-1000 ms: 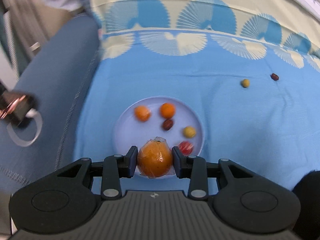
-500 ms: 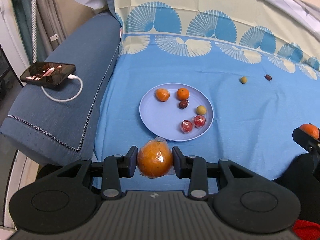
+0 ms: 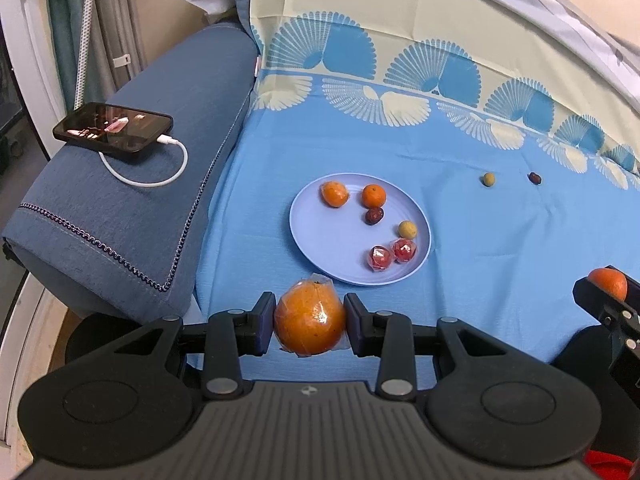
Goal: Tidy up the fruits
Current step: 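Carry both mandarins to the plate and open both tools to release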
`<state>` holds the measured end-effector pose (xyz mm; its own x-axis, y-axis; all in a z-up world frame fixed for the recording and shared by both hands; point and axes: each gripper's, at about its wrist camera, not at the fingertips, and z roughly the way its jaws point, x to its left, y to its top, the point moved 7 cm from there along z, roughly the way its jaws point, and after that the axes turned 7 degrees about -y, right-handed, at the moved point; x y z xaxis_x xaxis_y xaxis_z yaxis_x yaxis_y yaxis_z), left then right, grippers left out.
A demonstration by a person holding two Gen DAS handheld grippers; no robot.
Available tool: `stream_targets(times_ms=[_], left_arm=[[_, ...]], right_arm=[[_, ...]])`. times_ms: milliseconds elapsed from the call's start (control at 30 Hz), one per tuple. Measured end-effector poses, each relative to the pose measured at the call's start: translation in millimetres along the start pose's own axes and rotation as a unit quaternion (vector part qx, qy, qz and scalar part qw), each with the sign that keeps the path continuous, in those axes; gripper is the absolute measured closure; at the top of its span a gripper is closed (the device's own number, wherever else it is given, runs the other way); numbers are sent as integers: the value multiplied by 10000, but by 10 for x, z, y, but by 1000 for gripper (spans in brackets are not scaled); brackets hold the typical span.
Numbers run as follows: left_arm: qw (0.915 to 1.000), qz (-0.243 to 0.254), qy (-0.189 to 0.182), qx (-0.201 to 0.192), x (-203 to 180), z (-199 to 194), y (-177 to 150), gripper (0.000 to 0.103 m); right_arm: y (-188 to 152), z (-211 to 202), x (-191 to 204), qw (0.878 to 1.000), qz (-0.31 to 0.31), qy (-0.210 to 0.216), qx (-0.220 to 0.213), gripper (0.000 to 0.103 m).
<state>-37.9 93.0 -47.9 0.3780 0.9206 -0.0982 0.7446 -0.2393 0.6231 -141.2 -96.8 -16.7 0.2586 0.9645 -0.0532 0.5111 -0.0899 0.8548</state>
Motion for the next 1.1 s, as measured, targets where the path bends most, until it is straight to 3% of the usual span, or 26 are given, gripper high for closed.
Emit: stream_targets(times_ms=[833, 1100], left_arm=[[9999, -79, 19, 112, 87, 184, 12, 62], [9997, -186, 40, 139, 177, 386, 201, 62]], right_arm=[[-40, 164, 79, 9995, -109, 63, 298, 65], [-10, 416, 155, 9990, -119, 96, 419, 65]])
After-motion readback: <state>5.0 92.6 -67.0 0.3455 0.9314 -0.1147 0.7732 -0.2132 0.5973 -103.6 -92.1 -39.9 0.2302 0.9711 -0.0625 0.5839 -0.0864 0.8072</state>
